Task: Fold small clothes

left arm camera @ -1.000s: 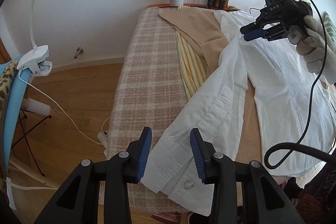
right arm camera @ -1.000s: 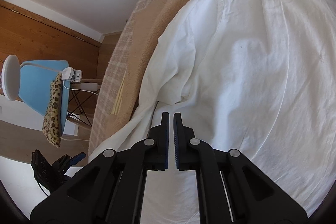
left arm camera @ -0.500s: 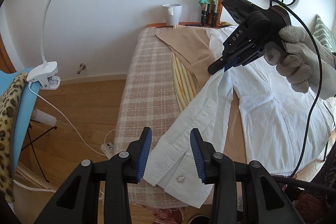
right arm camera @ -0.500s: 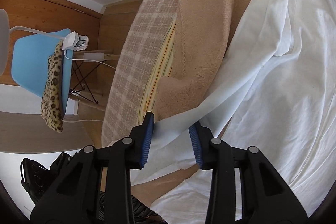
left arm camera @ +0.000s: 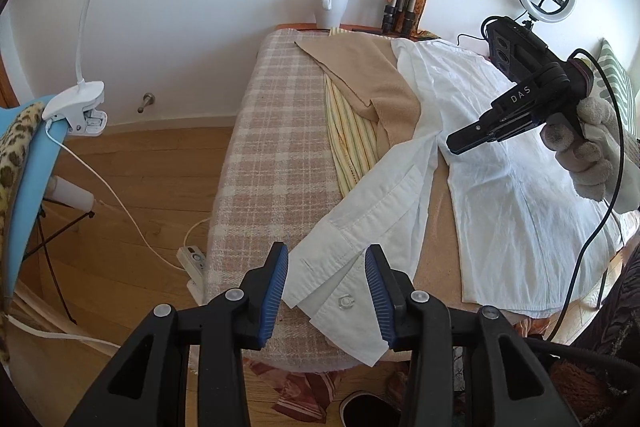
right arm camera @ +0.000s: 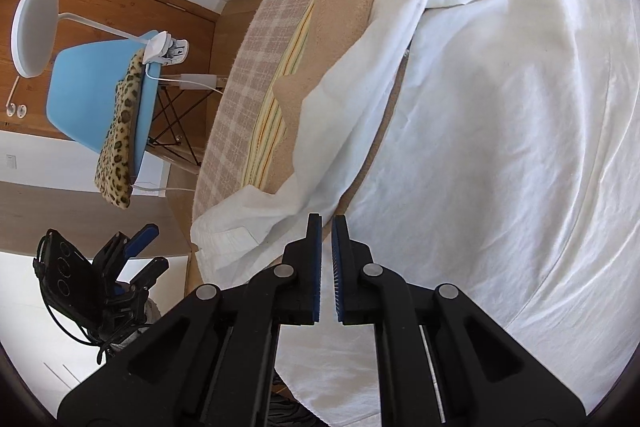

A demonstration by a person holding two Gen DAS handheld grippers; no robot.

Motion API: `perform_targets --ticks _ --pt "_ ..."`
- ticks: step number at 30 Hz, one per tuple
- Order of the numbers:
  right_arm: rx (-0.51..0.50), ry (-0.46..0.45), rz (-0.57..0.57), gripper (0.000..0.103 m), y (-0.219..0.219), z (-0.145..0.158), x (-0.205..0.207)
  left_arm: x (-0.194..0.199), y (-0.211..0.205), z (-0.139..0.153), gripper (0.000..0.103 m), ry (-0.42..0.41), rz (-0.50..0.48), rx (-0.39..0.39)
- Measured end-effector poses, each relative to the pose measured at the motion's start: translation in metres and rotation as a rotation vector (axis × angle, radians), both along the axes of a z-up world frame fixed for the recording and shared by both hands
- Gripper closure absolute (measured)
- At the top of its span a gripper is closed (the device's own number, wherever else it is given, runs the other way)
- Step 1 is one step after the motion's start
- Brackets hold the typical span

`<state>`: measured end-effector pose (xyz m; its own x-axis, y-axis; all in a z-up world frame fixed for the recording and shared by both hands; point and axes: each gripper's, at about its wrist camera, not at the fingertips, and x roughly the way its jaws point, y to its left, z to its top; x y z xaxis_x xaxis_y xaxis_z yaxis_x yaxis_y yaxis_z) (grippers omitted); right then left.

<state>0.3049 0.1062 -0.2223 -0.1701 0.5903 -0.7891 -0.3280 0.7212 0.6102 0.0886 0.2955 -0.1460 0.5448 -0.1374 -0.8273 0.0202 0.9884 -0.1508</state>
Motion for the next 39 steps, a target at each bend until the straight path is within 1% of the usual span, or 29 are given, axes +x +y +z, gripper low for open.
perform_targets --ticks 2,3,5,8,10,11,12,13,16,18,19,20,21,22,24,28,29,30,31,33,35,37,39 --pt "0.002 -0.013 0.008 0.097 0.002 0.001 -0.003 0.004 0.018 -0.011 0.062 0.063 0.043 -0.11" --pt "0.0 -0.019 0.014 0.096 0.003 0.002 -0.004 0.004 0.026 -0.016 0.062 0.09 0.073 -0.145" --pt "0.014 -0.017 0.018 0.096 0.006 0.004 -0.006 0.0 0.038 -0.023 0.064 0.115 0.128 -0.172" --pt "0.006 -0.05 0.037 0.096 0.01 0.009 -0.009 -0.005 0.045 -0.035 0.064 0.147 0.143 -0.264" --pt "0.008 -0.044 0.034 0.096 0.013 0.008 -0.008 -0.003 0.046 -0.047 0.064 0.201 0.157 -0.307" --pt "0.009 -0.041 0.03 0.096 0.013 0.007 -0.008 -0.003 0.046 -0.051 0.064 0.211 0.156 -0.331" --pt "0.008 -0.042 0.03 0.096 0.014 0.006 -0.008 -0.002 0.046 -0.053 0.069 0.21 0.16 -0.345" --pt "0.006 -0.045 0.033 0.096 0.015 0.006 -0.008 -0.001 0.047 -0.051 0.072 0.2 0.168 -0.342" --pt "0.009 -0.037 0.04 0.096 0.018 0.005 -0.009 0.0 0.049 -0.039 0.071 0.137 0.171 -0.347" --pt "0.007 -0.036 0.043 0.096 0.019 0.003 -0.009 0.001 0.05 -0.033 0.072 0.099 0.165 -0.379" --pt "0.006 -0.037 0.041 0.096 0.019 0.003 -0.009 0.002 0.05 -0.031 0.078 0.088 0.161 -0.383" --pt "0.006 -0.037 0.039 0.096 0.019 0.003 -0.008 0.005 0.05 -0.03 0.081 0.09 0.145 -0.392" --pt "0.006 -0.036 0.034 0.096 0.018 0.002 -0.008 0.005 0.049 -0.03 0.087 0.091 0.138 -0.401" --pt "0.005 -0.034 0.029 0.096 0.018 0.001 -0.008 0.005 0.048 -0.03 0.095 0.087 0.133 -0.406" --pt "0.003 -0.034 0.025 0.096 0.017 0.0 -0.008 0.004 0.042 -0.026 0.099 0.074 0.113 -0.371" --pt "0.02 -0.025 0.017 0.096 0.012 -0.001 -0.005 -0.002 0.029 -0.007 0.102 0.003 0.1 -0.281" --pt "0.024 -0.019 0.009 0.095 0.01 -0.001 -0.004 -0.005 0.026 0.0 0.103 -0.02 0.106 -0.254" --pt "0.031 -0.012 0.002 0.089 0.008 -0.001 -0.003 -0.009 0.021 0.008 0.103 -0.047 0.108 -0.247" --pt "0.042 -0.009 -0.005 0.086 0.005 0.0 -0.002 -0.014 0.016 0.018 0.103 -0.085 0.096 -0.249" --pt "0.058 -0.02 -0.021 0.067 -0.001 0.004 0.001 -0.026 -0.001 0.037 0.103 -0.154 0.067 -0.217" --pt "0.083 -0.027 -0.039 0.058 -0.008 0.008 0.004 -0.037 -0.024 0.052 0.103 -0.193 0.011 -0.182" --pt "0.107 -0.026 -0.053 0.058 -0.015 0.013 0.008 -0.044 -0.048 0.06 0.103 -0.209 -0.043 -0.154" --pt "0.118 -0.034 -0.073 0.058 -0.02 0.017 0.014 -0.048 -0.069 0.063 0.103 -0.216 -0.087 -0.161"
